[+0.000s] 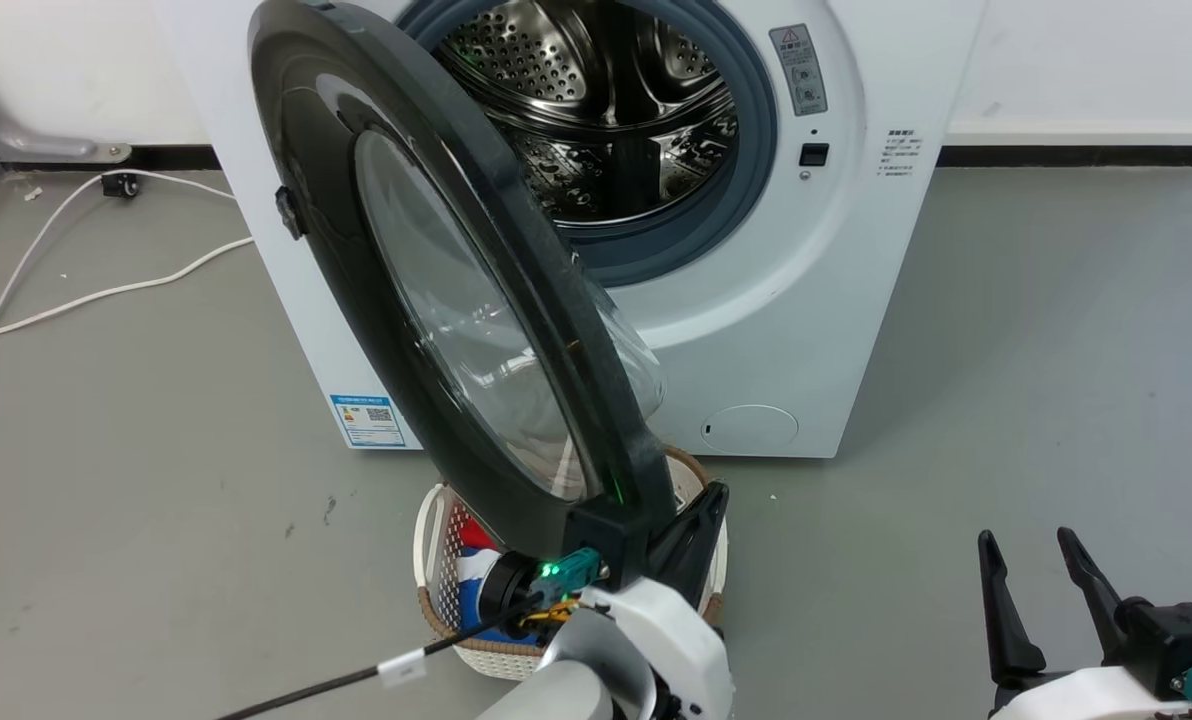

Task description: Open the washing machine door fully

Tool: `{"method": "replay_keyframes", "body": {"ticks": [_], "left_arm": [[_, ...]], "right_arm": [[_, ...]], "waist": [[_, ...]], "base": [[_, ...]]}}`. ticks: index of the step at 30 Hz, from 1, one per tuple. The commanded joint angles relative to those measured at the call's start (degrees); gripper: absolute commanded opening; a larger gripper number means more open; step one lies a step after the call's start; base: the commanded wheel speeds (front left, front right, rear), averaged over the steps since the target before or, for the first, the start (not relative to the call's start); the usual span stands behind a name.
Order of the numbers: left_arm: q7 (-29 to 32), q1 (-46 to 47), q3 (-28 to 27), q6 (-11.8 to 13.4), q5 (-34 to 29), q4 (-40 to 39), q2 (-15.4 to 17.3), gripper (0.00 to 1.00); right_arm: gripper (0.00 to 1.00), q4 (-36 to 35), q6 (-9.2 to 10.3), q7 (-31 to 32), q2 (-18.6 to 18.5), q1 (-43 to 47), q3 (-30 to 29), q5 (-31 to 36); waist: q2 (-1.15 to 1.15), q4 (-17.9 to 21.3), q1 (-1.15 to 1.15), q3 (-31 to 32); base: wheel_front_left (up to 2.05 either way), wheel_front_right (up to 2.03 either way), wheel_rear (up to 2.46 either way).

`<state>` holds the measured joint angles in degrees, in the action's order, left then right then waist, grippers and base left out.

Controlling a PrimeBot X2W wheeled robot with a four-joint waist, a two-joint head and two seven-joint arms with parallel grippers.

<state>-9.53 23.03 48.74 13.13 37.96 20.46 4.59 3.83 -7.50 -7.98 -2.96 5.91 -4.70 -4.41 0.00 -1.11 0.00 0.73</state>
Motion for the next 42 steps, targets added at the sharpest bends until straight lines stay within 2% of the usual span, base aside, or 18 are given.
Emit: {"method": "replay_keyframes", "body": {"ticks": [1,10,17,23,27,34,42], "left_arm": [[-0.3,-1.1,-0.9,1.0,-0.3,0.0,2.3,0.00],[-0.8,-6.3,-3.5,5.8,-0.3,-9.5,8.3,0.00],[-0.9,-10.2,-3.7,9.6,-1.5,-17.1,10.7,0.00],[-2.1,-12.8,-5.6,11.9,-1.0,-20.9,11.9,0.00],[-2.9,-14.3,-8.2,13.5,-0.8,-23.3,14.1,0.00],[-3.8,-16.3,-14.1,14.4,1.4,-24.9,18.4,0.00],[-4.4,-17.3,-23.0,12.3,7.0,-21.4,23.0,0.00]], "right_arm": [[1.00,0.2,0.02,0.0,0.1,-0.2,0.1,-0.1],[1.00,0.7,0.02,0.1,0.1,0.3,0.2,-0.3],[1.00,0.6,0.02,0.4,0.1,0.6,0.2,0.1],[1.00,0.4,0.02,0.6,0.1,0.7,-0.2,0.1],[1.00,0.4,0.02,0.7,0.1,0.5,-0.7,-0.1],[1.00,0.3,0.02,0.6,0.1,-0.4,-0.8,-0.5],[1.00,-0.3,0.02,0.9,0.1,-1.1,-0.4,0.0]], "waist": [[0.00,-0.4,0.00,0.1],[0.00,-4.0,0.00,0.1],[0.00,-8.4,0.00,0.0],[0.00,-12.4,0.00,-0.2],[0.00,-15.7,0.00,-0.5],[0.00,-18.5,0.00,-0.8],[0.00,-17.7,0.00,-1.8]], "base": [[0.00,0.00,0.00],[0.00,0.00,0.00],[0.00,0.00,0.00],[0.00,0.00,0.00],[0.00,0.00,0.00],[0.00,0.00,0.00],[0.00,0.00,0.00]]}}
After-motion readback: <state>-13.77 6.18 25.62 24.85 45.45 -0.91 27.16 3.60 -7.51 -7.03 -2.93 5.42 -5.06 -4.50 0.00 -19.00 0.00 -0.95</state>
